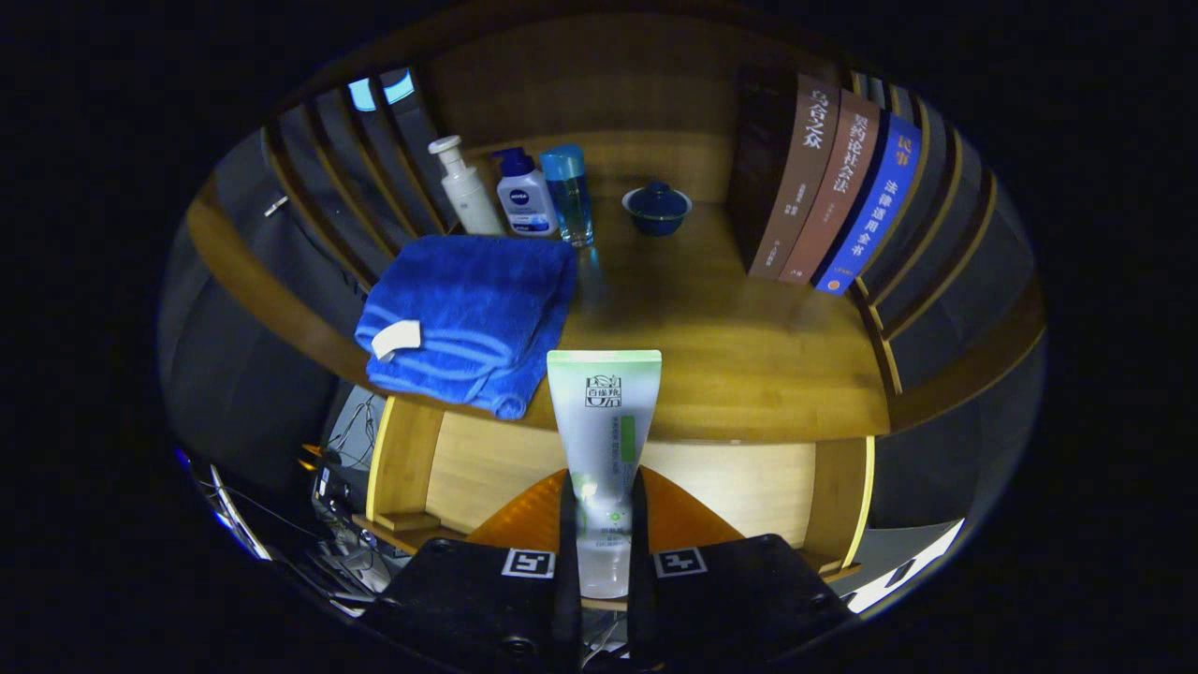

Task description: Pull open the drawer, take out the items inside it, and place them on the countertop above the cabinet.

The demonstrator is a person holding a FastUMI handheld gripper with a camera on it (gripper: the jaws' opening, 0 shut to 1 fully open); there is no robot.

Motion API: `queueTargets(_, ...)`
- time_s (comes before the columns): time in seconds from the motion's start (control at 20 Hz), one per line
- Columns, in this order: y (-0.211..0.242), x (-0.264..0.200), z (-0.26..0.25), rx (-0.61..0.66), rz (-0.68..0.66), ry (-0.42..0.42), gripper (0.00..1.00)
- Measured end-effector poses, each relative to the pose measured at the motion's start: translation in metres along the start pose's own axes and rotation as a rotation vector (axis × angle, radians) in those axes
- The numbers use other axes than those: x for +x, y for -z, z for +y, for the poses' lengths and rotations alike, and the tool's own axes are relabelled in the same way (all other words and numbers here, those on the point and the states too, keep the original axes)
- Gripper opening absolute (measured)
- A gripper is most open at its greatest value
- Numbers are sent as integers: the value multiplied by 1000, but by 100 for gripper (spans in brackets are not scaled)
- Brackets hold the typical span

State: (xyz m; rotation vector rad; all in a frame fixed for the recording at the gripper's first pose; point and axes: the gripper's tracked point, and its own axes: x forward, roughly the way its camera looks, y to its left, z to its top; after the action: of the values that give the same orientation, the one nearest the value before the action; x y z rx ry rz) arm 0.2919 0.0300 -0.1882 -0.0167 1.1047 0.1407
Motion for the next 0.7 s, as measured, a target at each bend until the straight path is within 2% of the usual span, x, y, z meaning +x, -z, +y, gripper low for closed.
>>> queueTargets(0.35,-52,58,-16,46,46,96,23)
queueTargets(0.7,-68,101,-35,88,92,164,26)
